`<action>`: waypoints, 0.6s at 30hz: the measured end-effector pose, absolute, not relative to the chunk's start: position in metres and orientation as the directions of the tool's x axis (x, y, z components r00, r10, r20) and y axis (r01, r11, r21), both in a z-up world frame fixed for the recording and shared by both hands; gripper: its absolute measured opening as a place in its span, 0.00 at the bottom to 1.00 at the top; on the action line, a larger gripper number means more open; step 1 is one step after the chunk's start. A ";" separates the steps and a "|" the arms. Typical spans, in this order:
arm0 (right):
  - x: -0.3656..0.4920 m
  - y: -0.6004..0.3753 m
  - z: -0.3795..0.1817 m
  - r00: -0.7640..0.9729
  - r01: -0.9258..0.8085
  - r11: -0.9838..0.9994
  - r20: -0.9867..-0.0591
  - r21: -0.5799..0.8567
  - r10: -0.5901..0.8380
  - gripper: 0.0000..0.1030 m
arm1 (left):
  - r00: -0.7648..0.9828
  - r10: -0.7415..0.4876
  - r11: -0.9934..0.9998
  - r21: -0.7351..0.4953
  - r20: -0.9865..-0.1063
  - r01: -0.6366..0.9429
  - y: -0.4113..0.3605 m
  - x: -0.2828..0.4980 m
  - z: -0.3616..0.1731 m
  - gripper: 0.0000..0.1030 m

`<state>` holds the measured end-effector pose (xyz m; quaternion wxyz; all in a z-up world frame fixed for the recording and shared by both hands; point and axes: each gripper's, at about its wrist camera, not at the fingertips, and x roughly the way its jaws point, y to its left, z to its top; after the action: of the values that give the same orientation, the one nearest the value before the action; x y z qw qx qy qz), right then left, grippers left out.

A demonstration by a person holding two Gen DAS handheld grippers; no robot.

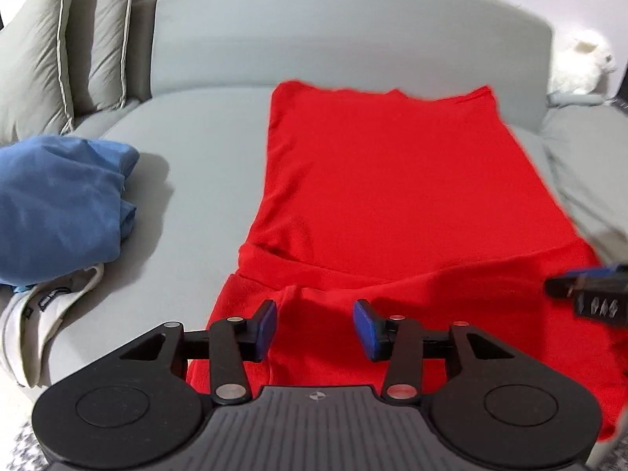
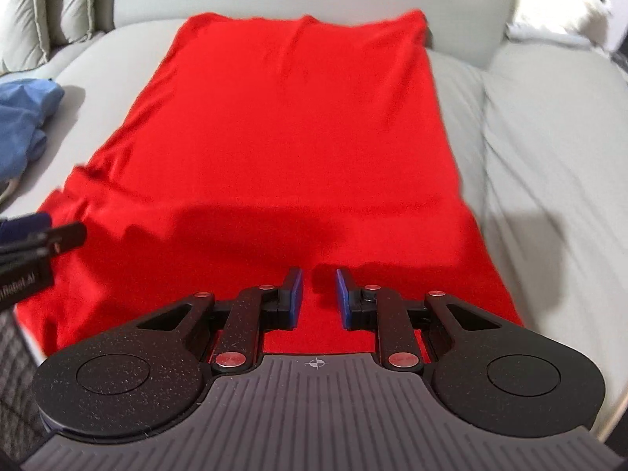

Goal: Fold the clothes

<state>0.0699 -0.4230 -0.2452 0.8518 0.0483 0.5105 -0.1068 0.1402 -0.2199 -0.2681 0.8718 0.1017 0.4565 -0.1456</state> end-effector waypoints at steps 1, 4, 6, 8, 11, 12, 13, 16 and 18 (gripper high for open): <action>0.077 -0.424 -0.248 0.460 0.231 0.972 -0.877 -0.032 -0.139 0.28 | 0.542 -0.147 0.935 0.062 -0.827 0.349 -0.221 0.143 -0.274 0.48; 0.089 -0.428 -0.268 0.415 0.240 0.970 -0.898 -0.046 -0.146 0.33 | 0.565 -0.121 0.913 0.131 -0.816 0.385 -0.230 0.145 -0.281 0.50; 0.091 -0.431 -0.273 0.408 0.247 0.968 -0.902 -0.042 -0.143 0.34 | 0.549 -0.118 0.915 0.124 -0.828 0.384 -0.231 0.148 -0.276 0.49; 0.088 -0.434 -0.264 0.412 0.258 0.966 -0.902 -0.024 -0.133 0.33 | 0.519 -0.150 0.932 0.055 -0.842 0.359 -0.222 0.151 -0.265 0.50; 0.067 -0.441 -0.244 0.451 0.281 0.959 -0.887 0.039 -0.096 0.35 | 0.499 -0.218 0.945 -0.053 -0.839 0.323 -0.200 0.143 -0.245 0.53; 0.057 -0.444 -0.238 0.462 0.293 0.954 -0.883 0.063 -0.084 0.36 | 0.503 -0.237 0.945 -0.077 -0.831 0.318 -0.190 0.135 -0.237 0.54; 0.048 -0.448 -0.232 0.473 0.304 0.949 -0.878 0.087 -0.071 0.37 | 0.502 -0.245 0.944 -0.086 -0.829 0.319 -0.188 0.130 -0.234 0.56; 0.014 -0.453 -0.218 0.499 0.311 0.938 -0.866 0.153 -0.024 0.40 | 0.474 -0.294 0.934 -0.144 -0.830 0.328 -0.171 0.101 -0.225 0.56; -0.005 -0.448 -0.215 0.504 0.288 0.942 -0.863 0.174 0.006 0.43 | 0.437 -0.324 0.932 -0.204 -0.839 0.299 -0.155 0.076 -0.226 0.56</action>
<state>-0.0052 -0.4482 -0.2147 0.8543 0.1497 0.4909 -0.0828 0.0757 -0.1548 -0.2258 0.8477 -0.0128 0.4976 -0.1836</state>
